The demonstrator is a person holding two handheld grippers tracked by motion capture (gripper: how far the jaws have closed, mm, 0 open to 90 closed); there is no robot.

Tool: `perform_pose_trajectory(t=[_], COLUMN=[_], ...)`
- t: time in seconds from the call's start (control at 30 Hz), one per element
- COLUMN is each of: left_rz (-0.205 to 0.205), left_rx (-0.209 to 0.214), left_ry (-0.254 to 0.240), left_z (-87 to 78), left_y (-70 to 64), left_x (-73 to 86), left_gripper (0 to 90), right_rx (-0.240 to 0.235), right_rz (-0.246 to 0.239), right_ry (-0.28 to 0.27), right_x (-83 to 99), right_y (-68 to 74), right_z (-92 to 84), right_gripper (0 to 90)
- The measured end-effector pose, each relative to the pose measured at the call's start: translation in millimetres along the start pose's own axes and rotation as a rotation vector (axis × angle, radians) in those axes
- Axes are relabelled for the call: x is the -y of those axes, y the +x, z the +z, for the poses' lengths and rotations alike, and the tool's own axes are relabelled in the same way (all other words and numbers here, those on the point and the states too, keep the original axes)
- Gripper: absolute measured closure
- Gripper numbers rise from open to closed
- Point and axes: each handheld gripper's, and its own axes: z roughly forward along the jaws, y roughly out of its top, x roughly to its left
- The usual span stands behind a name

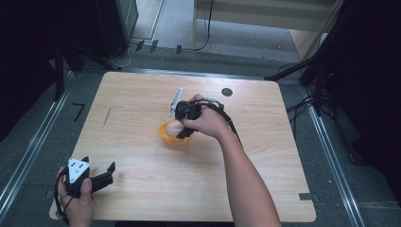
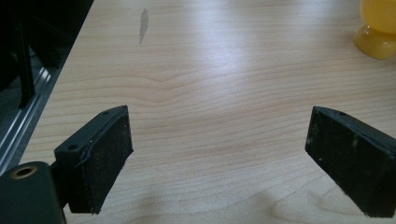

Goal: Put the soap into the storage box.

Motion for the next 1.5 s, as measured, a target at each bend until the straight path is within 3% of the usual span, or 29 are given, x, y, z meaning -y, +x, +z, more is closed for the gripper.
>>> perform_pose_trajectory(t=[0.27, 0.37, 0.4, 0.47, 0.57, 0.73, 0.93, 1.03, 1.27, 1.5], left_rz=[-0.001, -0.003, -0.003, -0.004, -0.003, -0.003, 0.002, 0.005, 0.008, 0.011], left_rx=[-0.002, 0.001, 0.002, 0.003, 0.003, 0.003, 0.000, 0.000, -0.004, -0.006], left_ry=[-0.001, -0.001, -0.001, -0.002, -0.002, -0.002, 0.003, 0.003, 0.003, 0.004], left_z=[0.0, 0.0, -0.1, -0.2, -0.2, -0.1, 0.2, 0.2, 0.6, 0.7], left_y=[0.3, 0.5, 0.6, 0.8, 0.9, 0.7, 0.1, 0.0, -0.5, -0.6], left_x=[0.0, 0.0, 0.0, 0.1, 0.1, 0.0, -0.1, -0.1, -0.1, -0.2], left_gripper=[7.6, 7.6, 7.6, 7.6, 7.6, 7.6, 7.6, 7.6, 7.6, 7.6], right_rx=[0.005, 0.004, -0.010, 0.015, 0.000, -0.006, 0.019, 0.033, 0.061, 0.067], right_rz=[0.011, 0.006, 0.022, 0.043, 0.062, 0.097, 0.129, 0.143, 0.158, 0.206], right_ry=[0.011, -0.018, -0.037, -0.054, -0.038, -0.061, -0.082, -0.083, -0.088, -0.110], right_x=[1.0, 1.5, 1.4, 2.3, 5.4, 14.8, 25.3, 30.9, 49.4, 71.5], right_y=[-2.9, -2.7, -2.9, -3.7, -3.1, -2.1, 2.7, 6.1, 12.7, 19.2], right_z=[4.0, 4.2, 2.6, -0.8, -0.6, -2.3, -8.7, -13.0, -21.1, -26.4], right_gripper=[33.5, 27.1, 22.4, 23.8, 23.7, 22.1, 12.9, 3.1, 0.3, 0.0])
